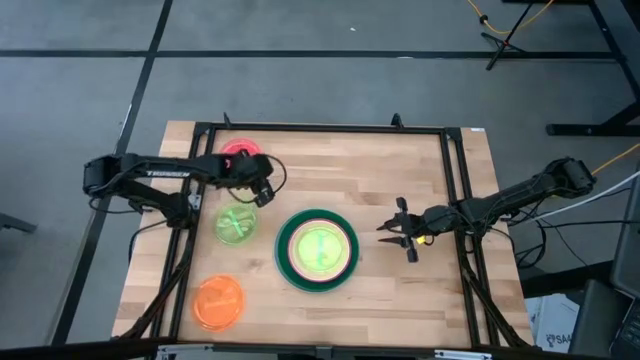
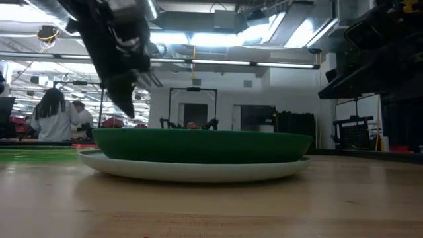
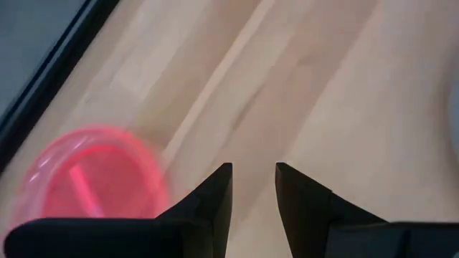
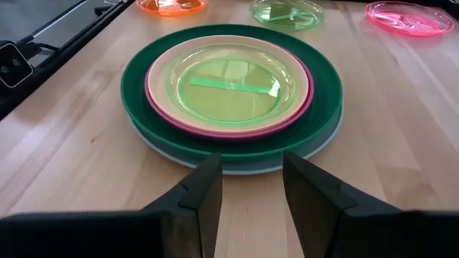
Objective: Stack plastic plates
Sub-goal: Stack the light pink plate o top of the light green plate
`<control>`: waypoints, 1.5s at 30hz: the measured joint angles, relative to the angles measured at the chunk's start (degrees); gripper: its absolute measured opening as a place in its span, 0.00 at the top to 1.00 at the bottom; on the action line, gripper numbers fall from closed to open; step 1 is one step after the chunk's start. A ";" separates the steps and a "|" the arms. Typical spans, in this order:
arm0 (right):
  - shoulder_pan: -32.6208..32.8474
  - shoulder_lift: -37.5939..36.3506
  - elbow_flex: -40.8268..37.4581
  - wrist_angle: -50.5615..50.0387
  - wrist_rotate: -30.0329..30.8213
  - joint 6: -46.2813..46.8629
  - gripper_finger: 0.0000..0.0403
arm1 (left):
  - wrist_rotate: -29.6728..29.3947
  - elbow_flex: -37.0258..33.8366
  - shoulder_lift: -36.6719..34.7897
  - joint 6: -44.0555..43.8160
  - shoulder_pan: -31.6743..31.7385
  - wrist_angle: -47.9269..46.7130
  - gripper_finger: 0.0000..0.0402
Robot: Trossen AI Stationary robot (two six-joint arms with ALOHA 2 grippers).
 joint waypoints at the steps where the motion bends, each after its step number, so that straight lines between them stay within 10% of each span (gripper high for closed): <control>1: 0.00 0.00 0.00 0.00 0.00 0.20 0.65 | -0.56 0.81 1.34 0.82 0.97 -1.77 0.75; 19: 0.00 0.00 0.00 -3.58 0.92 2.48 0.65 | -4.53 3.76 17.02 1.96 7.59 -7.10 0.68; 45: 0.00 0.00 0.00 -3.52 1.33 2.15 0.65 | -4.61 3.76 18.09 0.87 14.82 -3.40 0.67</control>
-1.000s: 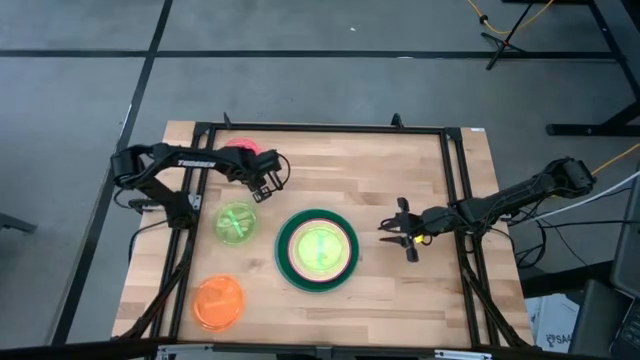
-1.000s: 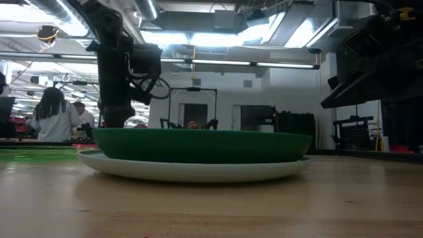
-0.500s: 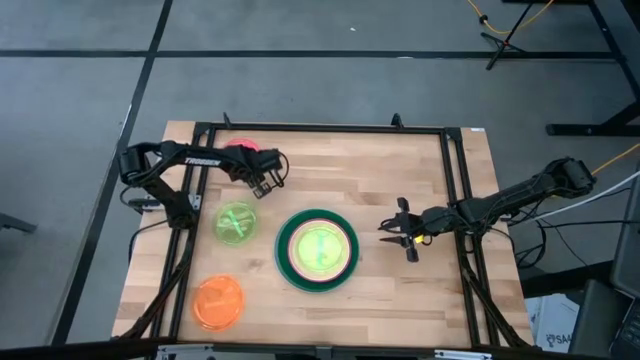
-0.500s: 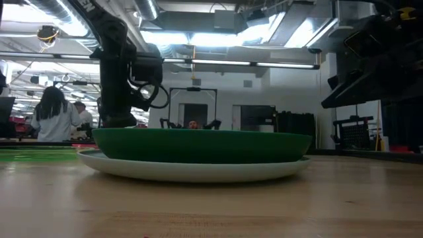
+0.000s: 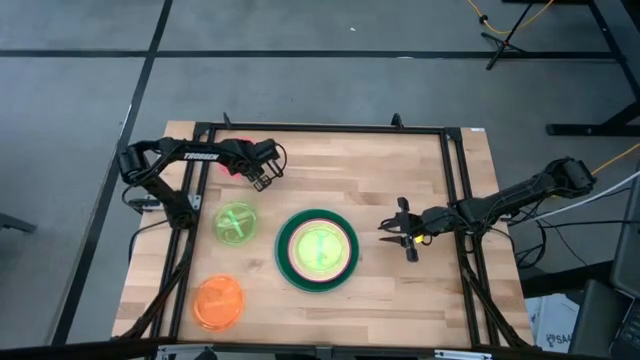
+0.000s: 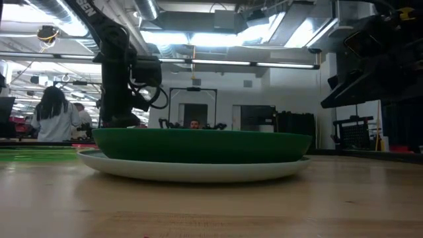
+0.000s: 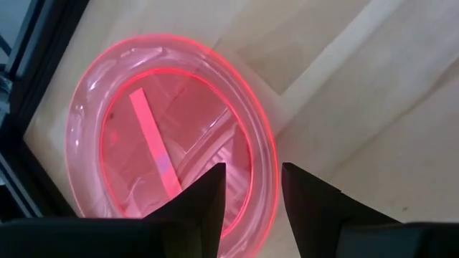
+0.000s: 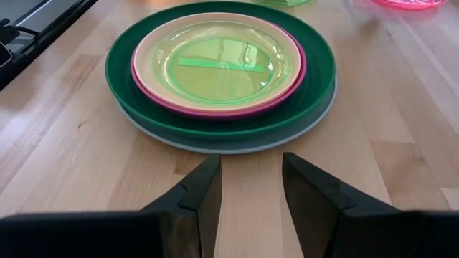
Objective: Stack plastic plates
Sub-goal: Stack the light pink plate o top of the light green plate
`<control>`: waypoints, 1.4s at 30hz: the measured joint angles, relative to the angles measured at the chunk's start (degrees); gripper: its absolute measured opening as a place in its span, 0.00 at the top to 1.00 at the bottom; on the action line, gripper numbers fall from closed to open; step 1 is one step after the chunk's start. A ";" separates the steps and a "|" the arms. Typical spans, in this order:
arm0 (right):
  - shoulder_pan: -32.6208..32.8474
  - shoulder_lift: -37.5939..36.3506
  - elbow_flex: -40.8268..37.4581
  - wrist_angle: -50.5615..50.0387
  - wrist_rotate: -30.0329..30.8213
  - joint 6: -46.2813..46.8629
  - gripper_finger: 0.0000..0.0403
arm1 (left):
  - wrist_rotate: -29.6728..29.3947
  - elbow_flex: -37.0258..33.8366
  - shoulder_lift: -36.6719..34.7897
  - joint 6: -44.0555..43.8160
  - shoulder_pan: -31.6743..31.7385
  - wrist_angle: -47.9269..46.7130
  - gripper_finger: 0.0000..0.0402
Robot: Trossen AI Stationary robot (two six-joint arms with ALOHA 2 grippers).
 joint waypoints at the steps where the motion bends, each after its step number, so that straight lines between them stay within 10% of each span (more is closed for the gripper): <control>1: 0.01 0.00 0.00 0.00 0.00 0.00 0.65 | 0.34 0.00 0.00 0.06 0.11 0.36 0.67; 42: 0.01 0.00 0.00 0.09 -0.02 -0.11 0.65 | -4.75 -3.78 0.04 3.10 1.03 6.48 0.68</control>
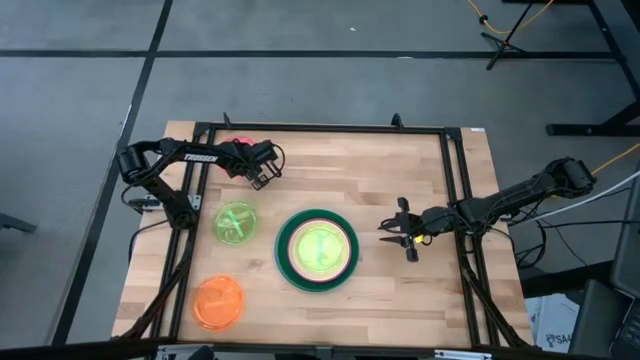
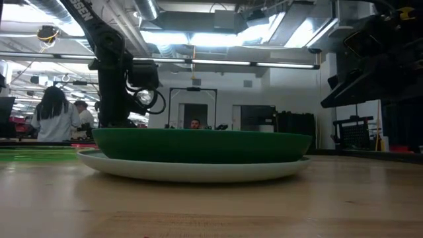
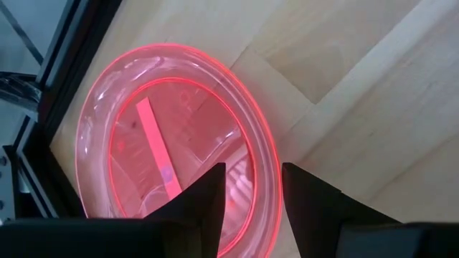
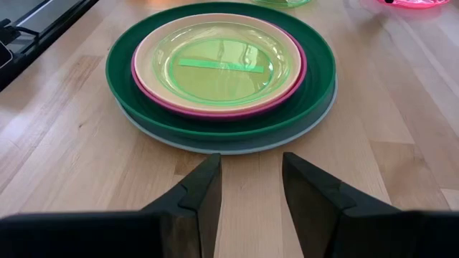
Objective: Stack plastic plates
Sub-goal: Stack the light pink plate o top of the light green plate
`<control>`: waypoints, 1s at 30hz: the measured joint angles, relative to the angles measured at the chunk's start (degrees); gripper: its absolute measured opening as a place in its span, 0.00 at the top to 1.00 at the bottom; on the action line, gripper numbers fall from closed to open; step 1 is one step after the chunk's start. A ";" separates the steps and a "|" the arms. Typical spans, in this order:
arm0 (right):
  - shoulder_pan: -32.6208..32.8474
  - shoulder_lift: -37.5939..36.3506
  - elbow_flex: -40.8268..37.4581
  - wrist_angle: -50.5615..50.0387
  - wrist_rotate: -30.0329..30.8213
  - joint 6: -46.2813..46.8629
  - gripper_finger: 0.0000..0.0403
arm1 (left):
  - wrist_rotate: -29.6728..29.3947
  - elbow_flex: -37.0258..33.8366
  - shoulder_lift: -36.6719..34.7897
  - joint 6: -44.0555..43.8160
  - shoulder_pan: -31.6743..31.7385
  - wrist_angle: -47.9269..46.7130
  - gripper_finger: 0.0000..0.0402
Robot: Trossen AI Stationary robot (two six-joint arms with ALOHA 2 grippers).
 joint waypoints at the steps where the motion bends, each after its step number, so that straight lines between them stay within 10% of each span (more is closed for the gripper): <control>1: 0.00 0.00 0.00 0.00 0.00 0.00 0.65 | 0.00 0.00 0.00 0.00 0.00 -0.26 0.68; 30: -0.01 0.00 0.02 0.19 0.00 -0.24 0.65 | 1.43 -3.28 0.00 3.23 1.26 1.37 0.98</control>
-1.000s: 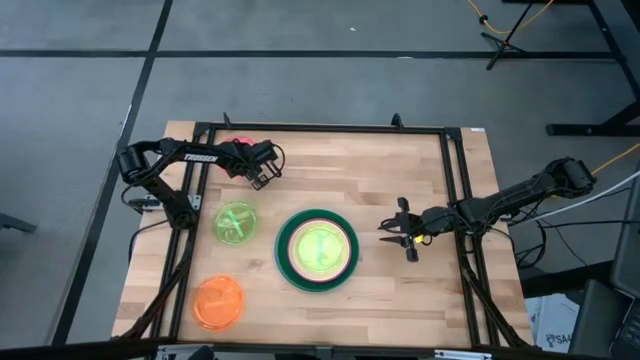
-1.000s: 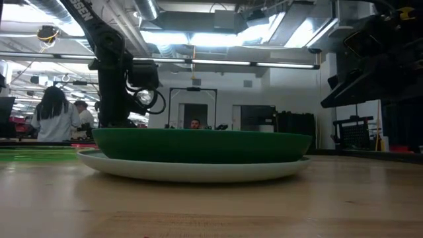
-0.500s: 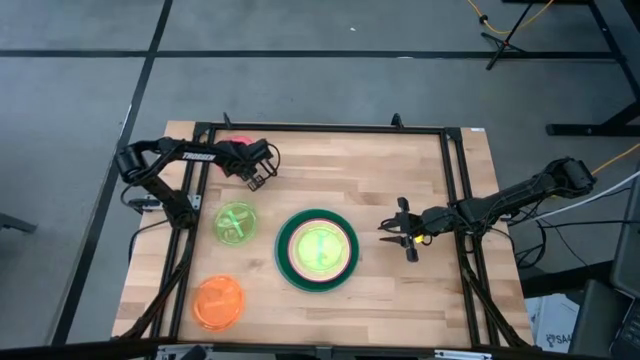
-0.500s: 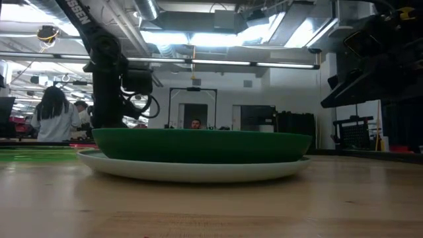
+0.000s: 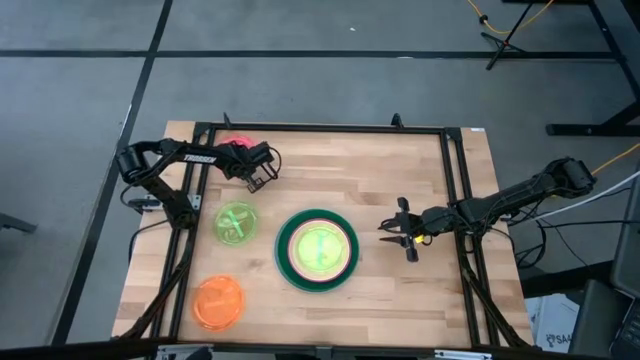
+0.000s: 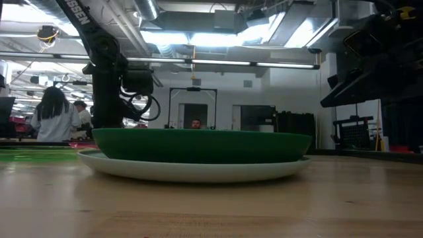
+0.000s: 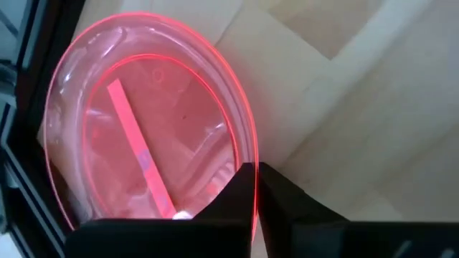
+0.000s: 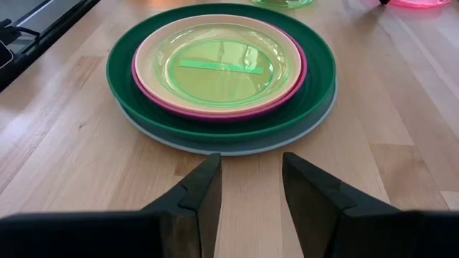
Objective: Stack plastic plates
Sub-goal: Stack the light pink plate o top of the light green plate
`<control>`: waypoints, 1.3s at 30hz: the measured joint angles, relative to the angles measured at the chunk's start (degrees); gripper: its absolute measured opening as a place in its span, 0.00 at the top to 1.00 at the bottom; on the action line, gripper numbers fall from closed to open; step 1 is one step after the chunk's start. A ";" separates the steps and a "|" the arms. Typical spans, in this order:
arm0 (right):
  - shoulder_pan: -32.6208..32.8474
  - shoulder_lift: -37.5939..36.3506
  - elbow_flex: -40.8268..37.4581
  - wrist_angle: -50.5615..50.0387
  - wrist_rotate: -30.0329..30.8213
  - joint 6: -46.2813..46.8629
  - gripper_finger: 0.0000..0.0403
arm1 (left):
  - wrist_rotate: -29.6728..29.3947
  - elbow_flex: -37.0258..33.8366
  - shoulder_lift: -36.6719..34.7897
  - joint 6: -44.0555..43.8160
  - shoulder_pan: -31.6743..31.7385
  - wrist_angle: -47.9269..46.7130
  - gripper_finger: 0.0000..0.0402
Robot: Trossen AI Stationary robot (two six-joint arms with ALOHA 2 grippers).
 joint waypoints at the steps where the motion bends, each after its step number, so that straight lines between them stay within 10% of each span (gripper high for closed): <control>1: 0.01 0.00 0.00 0.00 0.00 -0.02 0.65 | -0.29 0.02 0.00 0.73 -0.42 -0.17 0.99; 39: 0.00 0.02 0.00 -0.78 1.07 0.02 0.65 | 2.80 21.06 -3.45 10.88 -44.20 -2.33 0.99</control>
